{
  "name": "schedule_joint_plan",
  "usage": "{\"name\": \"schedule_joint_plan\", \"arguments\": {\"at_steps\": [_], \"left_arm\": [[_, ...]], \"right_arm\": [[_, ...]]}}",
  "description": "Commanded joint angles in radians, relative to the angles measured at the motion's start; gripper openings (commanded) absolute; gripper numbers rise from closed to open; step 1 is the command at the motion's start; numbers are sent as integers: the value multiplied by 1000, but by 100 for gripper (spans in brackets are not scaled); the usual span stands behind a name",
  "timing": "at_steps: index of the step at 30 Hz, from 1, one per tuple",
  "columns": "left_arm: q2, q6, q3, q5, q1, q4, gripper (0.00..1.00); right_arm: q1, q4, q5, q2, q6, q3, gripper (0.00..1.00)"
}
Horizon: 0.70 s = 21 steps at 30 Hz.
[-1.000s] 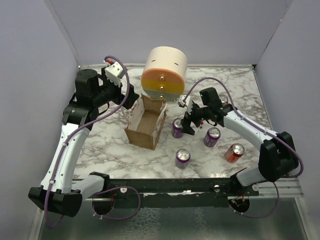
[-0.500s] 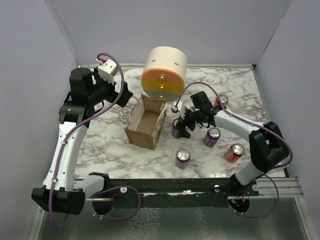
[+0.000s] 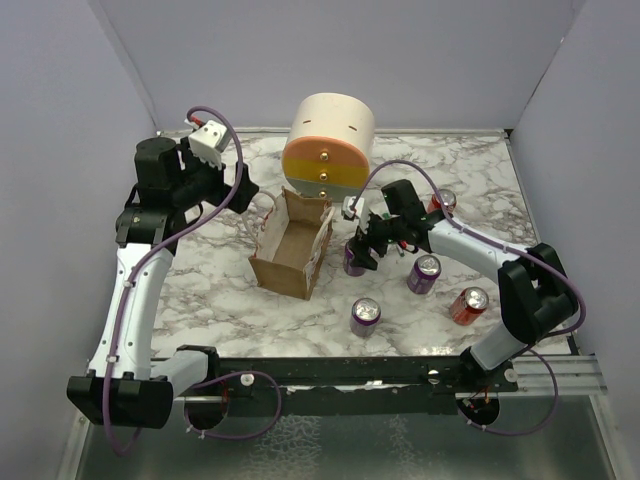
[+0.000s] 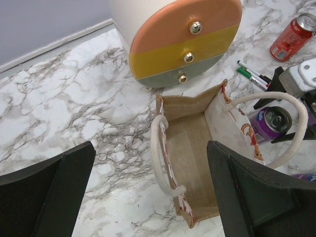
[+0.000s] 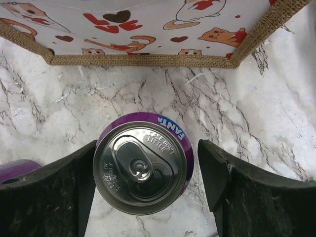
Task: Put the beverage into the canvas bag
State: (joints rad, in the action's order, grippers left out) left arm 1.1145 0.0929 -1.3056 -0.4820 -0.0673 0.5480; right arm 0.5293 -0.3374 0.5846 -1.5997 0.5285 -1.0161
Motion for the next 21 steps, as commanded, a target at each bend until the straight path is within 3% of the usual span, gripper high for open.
{"name": "schedule_joint_plan", "arguments": {"at_steps": [1,15,21], "left_arm": [[-11,8,18,4,7,-26,99],[23,-16,100,57,8,-59,99],[28,-38,151,53,8,-84,99]], "right_arm": [[6,48,6,-4,-11,-24,75],[6,-17,-35,83,-39,-90,27],[6,-53,-105,171,-49,-173,14]]}}
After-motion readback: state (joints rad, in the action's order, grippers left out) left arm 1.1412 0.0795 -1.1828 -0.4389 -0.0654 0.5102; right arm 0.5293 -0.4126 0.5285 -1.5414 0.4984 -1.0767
